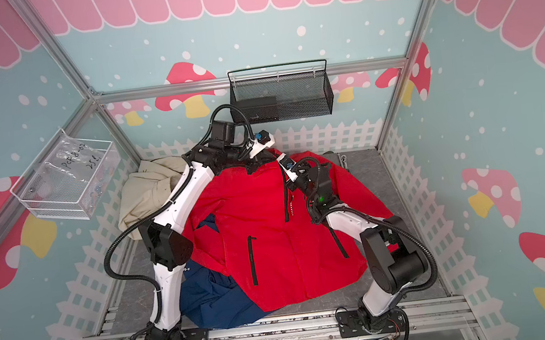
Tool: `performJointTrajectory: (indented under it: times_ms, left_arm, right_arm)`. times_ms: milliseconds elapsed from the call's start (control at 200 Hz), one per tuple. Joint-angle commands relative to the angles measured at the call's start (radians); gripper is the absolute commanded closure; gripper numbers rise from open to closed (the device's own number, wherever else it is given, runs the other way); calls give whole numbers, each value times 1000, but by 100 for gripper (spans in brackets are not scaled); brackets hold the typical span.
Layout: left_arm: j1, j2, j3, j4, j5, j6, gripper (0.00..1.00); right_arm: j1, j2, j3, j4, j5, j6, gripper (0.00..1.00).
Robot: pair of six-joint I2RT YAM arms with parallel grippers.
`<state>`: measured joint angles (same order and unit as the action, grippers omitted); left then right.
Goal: Unzip the jacket
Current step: Unzip the zipper on the jacket.
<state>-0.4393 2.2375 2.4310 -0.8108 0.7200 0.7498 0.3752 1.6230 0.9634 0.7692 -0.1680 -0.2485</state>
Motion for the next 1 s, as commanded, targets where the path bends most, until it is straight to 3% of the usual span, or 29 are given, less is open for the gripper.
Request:
performJointTrajectory:
  times_ms: [0, 465, 756, 996]
  left_arm:
    - [25, -52, 59, 140, 14, -32, 100]
    - [67, -55, 56, 158, -13, -45, 100]
    - [73, -42, 56, 345, -108, -283, 100]
    - [73, -52, 41, 419, -113, -332, 100]
  right_arm:
    - [-7, 15, -41, -205, 37, 13, 100]
    - [-7, -35, -66, -311, 77, 36, 100]
    - [4, -48, -48, -433, 27, -61, 100]
    - [22, -53, -37, -547, 107, -12, 100]
